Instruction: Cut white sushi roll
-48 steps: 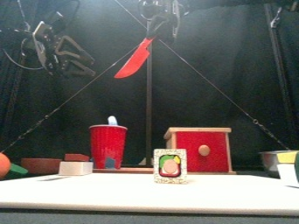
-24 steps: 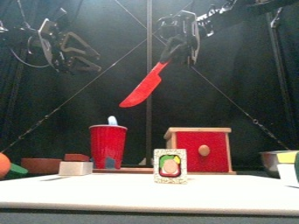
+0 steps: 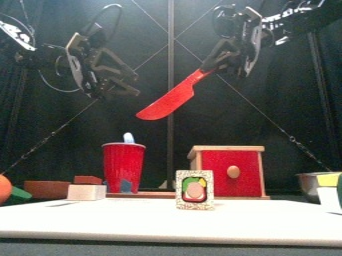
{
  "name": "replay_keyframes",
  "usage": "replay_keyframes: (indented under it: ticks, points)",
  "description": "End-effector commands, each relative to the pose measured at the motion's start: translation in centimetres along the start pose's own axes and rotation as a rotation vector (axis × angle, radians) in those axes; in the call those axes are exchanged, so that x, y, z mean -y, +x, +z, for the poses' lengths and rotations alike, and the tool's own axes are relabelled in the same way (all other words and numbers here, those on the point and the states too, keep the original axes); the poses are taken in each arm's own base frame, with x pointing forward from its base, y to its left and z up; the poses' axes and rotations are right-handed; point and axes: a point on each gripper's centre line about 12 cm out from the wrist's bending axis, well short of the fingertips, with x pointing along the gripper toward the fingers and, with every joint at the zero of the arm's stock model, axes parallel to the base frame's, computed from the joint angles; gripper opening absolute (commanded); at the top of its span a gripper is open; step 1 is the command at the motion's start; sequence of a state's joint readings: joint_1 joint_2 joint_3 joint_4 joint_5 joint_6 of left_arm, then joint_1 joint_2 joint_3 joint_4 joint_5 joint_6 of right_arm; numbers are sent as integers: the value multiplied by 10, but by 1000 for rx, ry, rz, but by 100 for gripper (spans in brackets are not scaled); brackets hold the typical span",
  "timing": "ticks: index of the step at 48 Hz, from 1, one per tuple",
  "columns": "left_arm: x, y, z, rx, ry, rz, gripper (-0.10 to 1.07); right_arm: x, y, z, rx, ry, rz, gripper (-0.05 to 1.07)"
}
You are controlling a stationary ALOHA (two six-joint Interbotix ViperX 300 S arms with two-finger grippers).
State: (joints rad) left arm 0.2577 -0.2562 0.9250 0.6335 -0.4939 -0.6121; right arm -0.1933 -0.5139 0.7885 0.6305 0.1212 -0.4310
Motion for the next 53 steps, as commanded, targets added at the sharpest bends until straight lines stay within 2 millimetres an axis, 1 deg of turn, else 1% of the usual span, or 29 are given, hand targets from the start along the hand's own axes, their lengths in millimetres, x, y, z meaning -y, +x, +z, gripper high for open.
replay_keyframes:
  ticks: [1,8,12,18,22,24,28,35,40,44,48,53]
  points:
    - [-2,19,9,21,6,-21,89,-7,-12,7,85,-9,6,37]
    - [-2,35,13,38,4,-43,88,-9,-18,2,99,-2,10,37]
    - [-4,42,11,29,3,-43,87,-8,-19,-1,98,9,8,37]
    - [-5,48,8,18,-3,-45,86,-8,-20,-5,93,14,8,37]
    - [-4,49,7,17,-6,-47,83,-8,-20,-8,93,21,6,37]
    - [-3,49,7,15,-6,-48,80,-7,-20,-8,93,23,5,37]
    - [-2,49,7,15,-6,-51,70,-7,-20,-8,94,23,6,37]
    - [-2,49,6,14,-8,-50,48,-8,-20,-9,91,25,6,37]
    - [0,48,4,8,-9,-54,38,-8,-20,-10,88,38,10,37]
    - [2,45,0,-1,-11,-57,34,-12,-18,-17,61,42,26,37]
    - [4,42,-1,-3,-11,-60,34,-19,-14,-34,8,36,49,37]
    - [12,42,-5,-14,-5,-82,34,-24,-8,-59,-73,19,69,37]
